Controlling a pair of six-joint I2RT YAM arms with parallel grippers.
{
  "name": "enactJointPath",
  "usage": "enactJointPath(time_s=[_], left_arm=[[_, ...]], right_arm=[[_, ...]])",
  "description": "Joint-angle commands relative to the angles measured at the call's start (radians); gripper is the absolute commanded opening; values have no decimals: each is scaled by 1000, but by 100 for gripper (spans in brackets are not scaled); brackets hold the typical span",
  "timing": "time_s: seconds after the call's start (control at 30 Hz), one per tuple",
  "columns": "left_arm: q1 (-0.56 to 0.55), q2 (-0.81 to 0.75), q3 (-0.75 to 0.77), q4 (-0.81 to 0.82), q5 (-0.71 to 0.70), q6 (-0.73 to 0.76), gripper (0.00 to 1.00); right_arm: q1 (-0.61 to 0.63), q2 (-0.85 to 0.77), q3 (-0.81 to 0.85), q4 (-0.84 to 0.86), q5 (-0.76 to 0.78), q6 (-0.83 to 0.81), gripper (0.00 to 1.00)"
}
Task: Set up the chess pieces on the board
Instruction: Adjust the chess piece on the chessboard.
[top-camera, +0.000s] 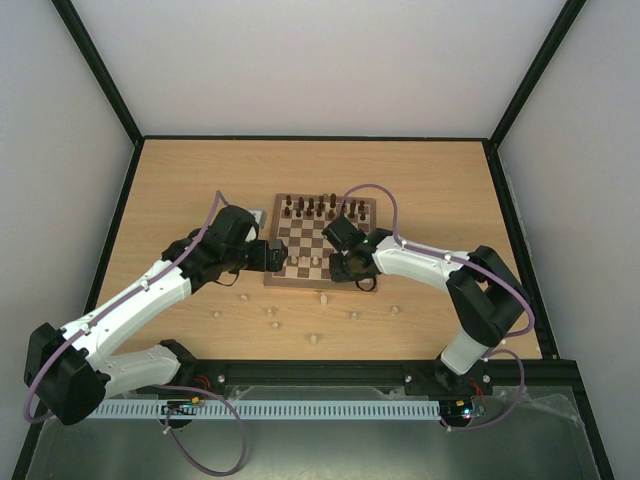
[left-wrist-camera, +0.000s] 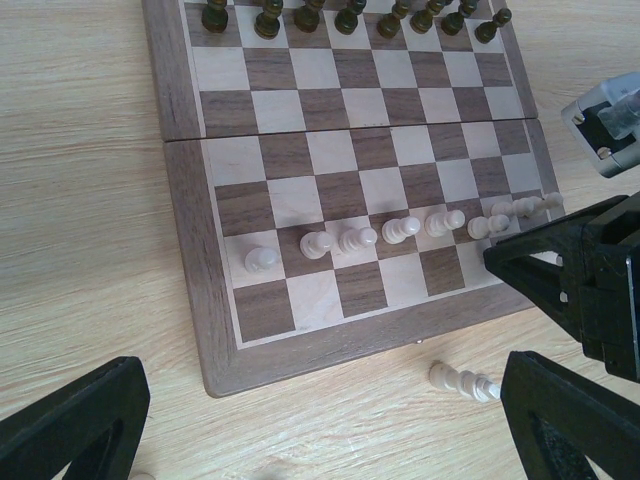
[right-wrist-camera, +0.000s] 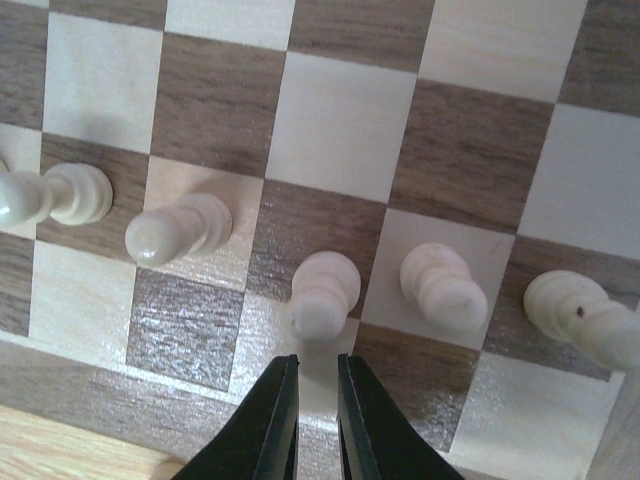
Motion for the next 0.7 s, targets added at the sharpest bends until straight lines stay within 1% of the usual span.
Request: enactJointPath(time_s=[0.0, 0.47, 0.67], left_arm=[[8, -11, 3, -6, -2, 14, 100], [14, -12, 2, -11, -3, 17, 99], [15, -21, 6, -18, -1, 15, 99]], right_arm=[[6, 31, 39, -33, 42, -15, 12], [6, 83, 90, -38, 60, -43, 12], [6, 50, 80, -46, 36, -43, 13]])
